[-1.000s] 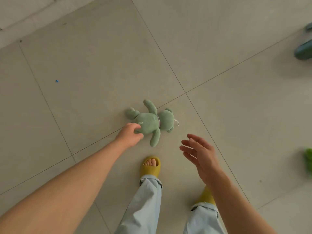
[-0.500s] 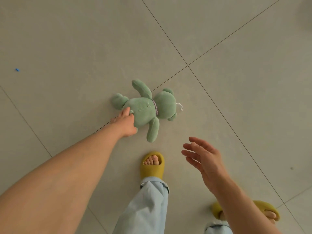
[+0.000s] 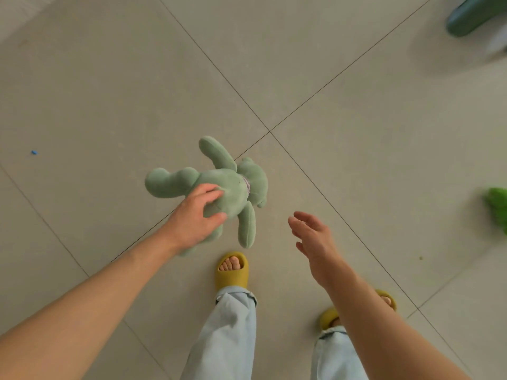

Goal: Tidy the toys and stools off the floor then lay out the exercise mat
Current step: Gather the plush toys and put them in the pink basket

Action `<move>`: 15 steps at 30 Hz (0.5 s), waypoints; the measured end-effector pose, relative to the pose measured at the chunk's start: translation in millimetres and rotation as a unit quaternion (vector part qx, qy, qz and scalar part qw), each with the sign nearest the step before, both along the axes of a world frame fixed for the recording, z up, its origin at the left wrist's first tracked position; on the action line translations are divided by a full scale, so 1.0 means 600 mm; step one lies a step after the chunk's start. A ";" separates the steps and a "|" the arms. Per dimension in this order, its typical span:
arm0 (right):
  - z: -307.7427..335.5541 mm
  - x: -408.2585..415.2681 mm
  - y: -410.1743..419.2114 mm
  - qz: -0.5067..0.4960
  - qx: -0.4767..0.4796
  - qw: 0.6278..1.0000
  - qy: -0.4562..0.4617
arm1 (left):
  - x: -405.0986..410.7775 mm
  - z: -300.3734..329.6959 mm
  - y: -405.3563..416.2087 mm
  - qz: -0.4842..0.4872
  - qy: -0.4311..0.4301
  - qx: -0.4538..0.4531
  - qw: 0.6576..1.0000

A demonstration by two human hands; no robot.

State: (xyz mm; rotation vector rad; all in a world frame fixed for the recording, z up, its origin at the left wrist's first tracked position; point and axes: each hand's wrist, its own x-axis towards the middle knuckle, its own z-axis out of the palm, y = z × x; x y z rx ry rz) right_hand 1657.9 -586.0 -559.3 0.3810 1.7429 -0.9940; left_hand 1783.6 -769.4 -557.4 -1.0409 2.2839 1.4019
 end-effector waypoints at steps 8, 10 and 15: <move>0.161 -0.058 0.082 -0.012 -0.068 0.997 -0.029 | -0.070 0.241 0.083 0.139 0.173 0.217 0.951; 0.205 -0.081 0.105 -0.068 -0.113 0.991 -0.021 | -0.087 0.287 0.112 0.137 0.188 0.240 0.942; 0.316 -0.134 0.164 -0.138 -0.157 0.974 0.089 | -0.133 0.366 0.169 0.155 0.204 0.260 0.931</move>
